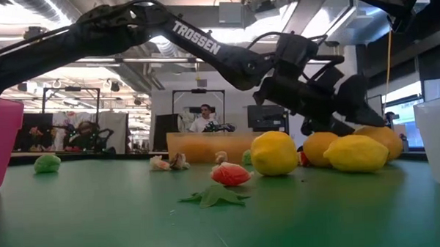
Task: Sort produce into baskets
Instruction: Put the mango into the orange bin
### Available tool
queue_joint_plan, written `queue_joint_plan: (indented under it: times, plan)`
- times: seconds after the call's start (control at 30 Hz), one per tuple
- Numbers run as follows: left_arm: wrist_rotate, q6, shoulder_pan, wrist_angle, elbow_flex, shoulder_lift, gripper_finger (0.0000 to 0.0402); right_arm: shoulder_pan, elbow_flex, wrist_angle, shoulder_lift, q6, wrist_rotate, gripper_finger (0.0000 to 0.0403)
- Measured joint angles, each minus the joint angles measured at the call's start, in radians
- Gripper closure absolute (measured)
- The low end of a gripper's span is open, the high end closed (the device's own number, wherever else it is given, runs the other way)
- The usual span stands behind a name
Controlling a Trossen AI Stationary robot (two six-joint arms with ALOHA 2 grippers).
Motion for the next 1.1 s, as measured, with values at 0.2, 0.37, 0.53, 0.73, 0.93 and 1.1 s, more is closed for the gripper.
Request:
queue_joint_plan:
  times: [0.2,0.37,0.53,0.73,0.93,1.1]
  plan:
    - [0.000,-0.014,-0.001,-0.012,0.001,0.011,0.0063,0.000,0.000,0.000,0.000,0.000,0.000,0.0066]
    - [-0.004,-0.072,-0.015,-0.040,0.000,0.037,0.0063,0.000,0.000,-0.001,0.000,0.000,0.000,0.0066]
    - [-0.016,-0.078,-0.027,-0.065,-0.002,0.041,0.0063,0.000,0.000,0.000,0.000,0.000,0.000,0.0066]
    - [-0.034,-0.124,-0.026,-0.068,-0.002,0.035,0.0063,0.000,0.000,-0.001,0.000,0.000,-0.001,0.0066]
    - [-0.034,-0.071,-0.027,-0.152,0.037,-0.013,0.0063,0.000,0.000,0.000,0.000,0.000,-0.019,0.0066]
    - [-0.034,-0.039,-0.024,-0.185,0.066,-0.053,0.0063,0.000,0.000,-0.022,0.000,0.000,-0.002,0.0066]
